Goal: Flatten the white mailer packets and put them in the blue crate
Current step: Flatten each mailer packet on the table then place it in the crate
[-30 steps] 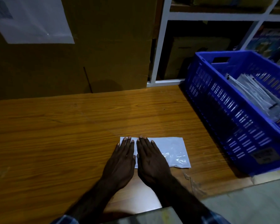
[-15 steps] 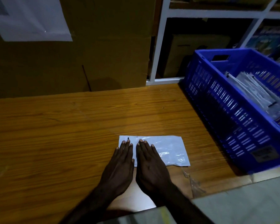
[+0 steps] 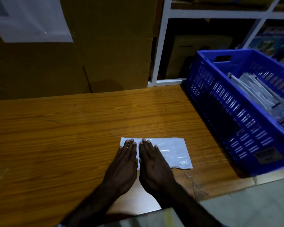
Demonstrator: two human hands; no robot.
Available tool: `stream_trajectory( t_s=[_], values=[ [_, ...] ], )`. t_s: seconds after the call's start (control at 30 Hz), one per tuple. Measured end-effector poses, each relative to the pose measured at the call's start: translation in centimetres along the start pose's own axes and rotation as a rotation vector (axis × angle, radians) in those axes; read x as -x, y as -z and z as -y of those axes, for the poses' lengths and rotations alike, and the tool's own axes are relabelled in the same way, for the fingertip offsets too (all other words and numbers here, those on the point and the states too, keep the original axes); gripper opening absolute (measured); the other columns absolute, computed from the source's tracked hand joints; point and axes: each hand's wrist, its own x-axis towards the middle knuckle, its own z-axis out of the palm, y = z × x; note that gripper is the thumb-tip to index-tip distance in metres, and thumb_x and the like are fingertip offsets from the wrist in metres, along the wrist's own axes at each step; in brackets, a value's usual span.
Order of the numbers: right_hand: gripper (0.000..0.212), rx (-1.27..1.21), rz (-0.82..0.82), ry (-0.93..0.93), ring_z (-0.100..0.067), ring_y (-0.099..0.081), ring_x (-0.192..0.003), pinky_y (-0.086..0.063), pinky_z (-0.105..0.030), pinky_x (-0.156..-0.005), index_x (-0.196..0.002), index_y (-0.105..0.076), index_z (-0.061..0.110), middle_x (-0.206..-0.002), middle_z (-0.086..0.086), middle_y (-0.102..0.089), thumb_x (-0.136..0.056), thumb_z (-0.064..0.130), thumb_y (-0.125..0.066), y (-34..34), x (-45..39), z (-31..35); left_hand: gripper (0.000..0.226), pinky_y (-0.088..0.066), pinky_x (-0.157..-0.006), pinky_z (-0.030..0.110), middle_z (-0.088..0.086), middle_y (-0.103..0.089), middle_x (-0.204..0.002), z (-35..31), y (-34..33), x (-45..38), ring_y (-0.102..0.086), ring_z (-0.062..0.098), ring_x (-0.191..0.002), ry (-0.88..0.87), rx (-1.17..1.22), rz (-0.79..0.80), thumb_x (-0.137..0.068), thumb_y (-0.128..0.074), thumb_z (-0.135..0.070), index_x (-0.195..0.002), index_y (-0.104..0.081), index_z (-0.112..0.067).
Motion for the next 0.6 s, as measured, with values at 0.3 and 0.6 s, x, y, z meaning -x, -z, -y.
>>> stream_trajectory(
  t_s=[0.3, 0.6],
  values=[
    [0.053, 0.057, 0.015, -0.011, -0.035, -0.026, -0.147, -0.027, -0.049, -0.117, -0.145, -0.038, -0.008, -0.155, -0.025, -0.032, -0.101, 0.020, -0.029, -0.7, -1.1, -1.9, 0.055, -0.011, -0.115, 0.033, 0.013, -0.032, -0.155, 0.0, -1.4, -2.3, -0.017, 0.018, -0.146, -0.045, 0.015, 0.037, -0.098, -0.028, -0.025, -0.147, -0.036, -0.002],
    [0.050, 0.030, 0.002, -0.003, -0.034, -0.026, -0.147, -0.031, -0.050, -0.115, -0.144, -0.039, -0.008, -0.154, -0.025, -0.033, -0.102, 0.018, -0.035, -0.5, -1.1, -2.0, 0.054, -0.017, -0.113, 0.035, 0.014, -0.035, -0.153, 0.1, -1.3, -2.1, -0.020, 0.018, -0.145, -0.056, 0.002, 0.029, -0.101, -0.023, -0.027, -0.146, -0.037, -0.002]
  ],
)
